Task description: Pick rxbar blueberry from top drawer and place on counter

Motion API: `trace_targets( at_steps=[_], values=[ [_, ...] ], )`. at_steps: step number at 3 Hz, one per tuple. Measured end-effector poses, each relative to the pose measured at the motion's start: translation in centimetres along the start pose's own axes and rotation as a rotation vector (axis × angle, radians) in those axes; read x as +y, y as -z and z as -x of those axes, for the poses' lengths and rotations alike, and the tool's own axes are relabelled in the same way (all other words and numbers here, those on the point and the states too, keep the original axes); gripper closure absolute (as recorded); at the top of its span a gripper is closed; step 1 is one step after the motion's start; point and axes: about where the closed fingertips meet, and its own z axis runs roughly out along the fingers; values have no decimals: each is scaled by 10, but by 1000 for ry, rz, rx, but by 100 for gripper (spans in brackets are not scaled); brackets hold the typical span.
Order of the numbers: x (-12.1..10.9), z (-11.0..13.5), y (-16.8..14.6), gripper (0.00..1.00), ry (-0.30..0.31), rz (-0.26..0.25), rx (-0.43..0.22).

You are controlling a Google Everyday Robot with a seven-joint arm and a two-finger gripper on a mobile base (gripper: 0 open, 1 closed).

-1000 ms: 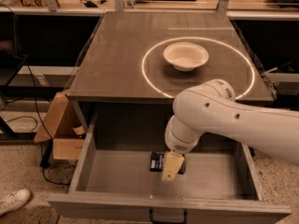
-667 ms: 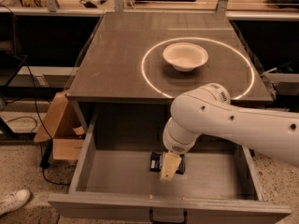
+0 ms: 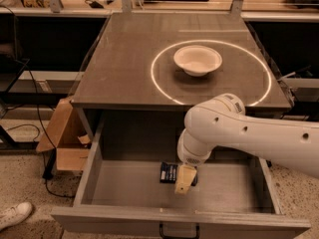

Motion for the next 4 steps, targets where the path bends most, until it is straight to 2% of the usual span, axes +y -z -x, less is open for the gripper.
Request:
trace_targets(
  at_steps=[2, 4],
  values=[
    [3, -20, -25, 0, -28, 36, 28],
    [5, -17, -30, 0, -41, 63, 9]
  ],
)
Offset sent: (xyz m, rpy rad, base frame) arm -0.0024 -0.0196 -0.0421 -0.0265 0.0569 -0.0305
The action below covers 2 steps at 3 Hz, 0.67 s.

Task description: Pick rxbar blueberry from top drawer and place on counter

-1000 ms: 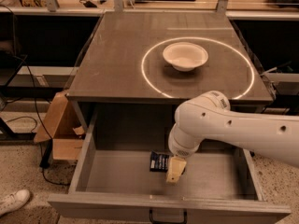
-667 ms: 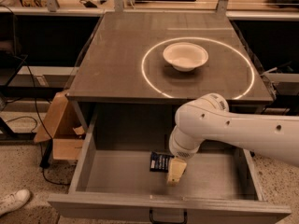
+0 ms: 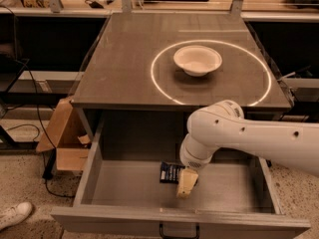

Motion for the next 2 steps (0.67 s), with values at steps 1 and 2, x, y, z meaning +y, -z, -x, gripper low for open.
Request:
trace_targets(
  at_steps=[1, 2],
  values=[
    [7, 0, -11, 0, -8, 19, -11],
    [12, 0, -18, 0, -11, 34, -23]
  ],
)
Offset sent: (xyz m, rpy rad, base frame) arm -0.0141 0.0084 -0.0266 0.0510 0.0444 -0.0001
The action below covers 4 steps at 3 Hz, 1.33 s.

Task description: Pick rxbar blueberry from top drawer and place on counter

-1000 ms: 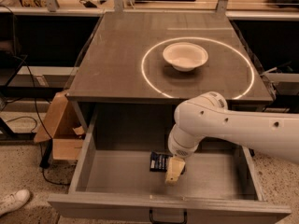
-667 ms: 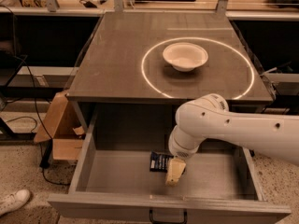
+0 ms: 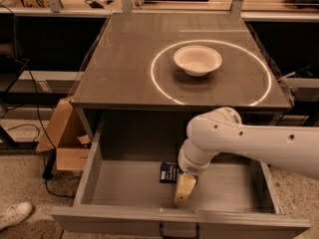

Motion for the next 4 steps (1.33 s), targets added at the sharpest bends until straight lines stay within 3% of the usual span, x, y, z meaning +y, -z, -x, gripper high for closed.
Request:
trace_targets(
  at_steps=[1, 2, 4],
  values=[
    [0, 0, 0, 18, 0, 0, 0],
    [0, 0, 0, 49, 0, 0, 0],
    [0, 0, 0, 100, 0, 0, 0]
  ],
)
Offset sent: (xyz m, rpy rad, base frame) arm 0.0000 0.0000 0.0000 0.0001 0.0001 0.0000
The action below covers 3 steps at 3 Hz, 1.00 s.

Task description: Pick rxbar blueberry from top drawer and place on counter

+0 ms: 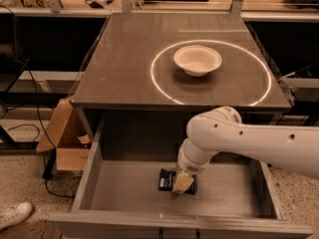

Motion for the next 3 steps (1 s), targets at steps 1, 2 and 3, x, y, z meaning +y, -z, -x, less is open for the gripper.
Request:
trace_targets(
  at_steps=[1, 2, 3],
  values=[
    [0, 2, 7, 100, 0, 0, 0],
    [1, 5, 33, 100, 8, -8, -9],
    [2, 17, 94, 100, 45, -40, -31]
  ],
)
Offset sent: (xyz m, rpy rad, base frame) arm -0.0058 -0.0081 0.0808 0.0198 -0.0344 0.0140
